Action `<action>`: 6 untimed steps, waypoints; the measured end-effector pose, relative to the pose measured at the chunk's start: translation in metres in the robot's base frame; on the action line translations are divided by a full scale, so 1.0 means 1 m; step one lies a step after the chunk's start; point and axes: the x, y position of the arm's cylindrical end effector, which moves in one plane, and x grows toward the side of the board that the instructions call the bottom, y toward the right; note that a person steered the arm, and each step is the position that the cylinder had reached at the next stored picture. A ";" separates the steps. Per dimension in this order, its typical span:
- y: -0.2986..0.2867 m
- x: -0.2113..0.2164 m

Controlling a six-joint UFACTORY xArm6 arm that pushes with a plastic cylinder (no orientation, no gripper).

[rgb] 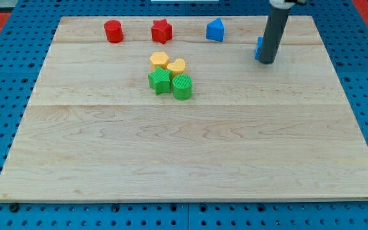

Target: Separate yellow hexagon from yellow heart and green star

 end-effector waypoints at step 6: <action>-0.221 0.035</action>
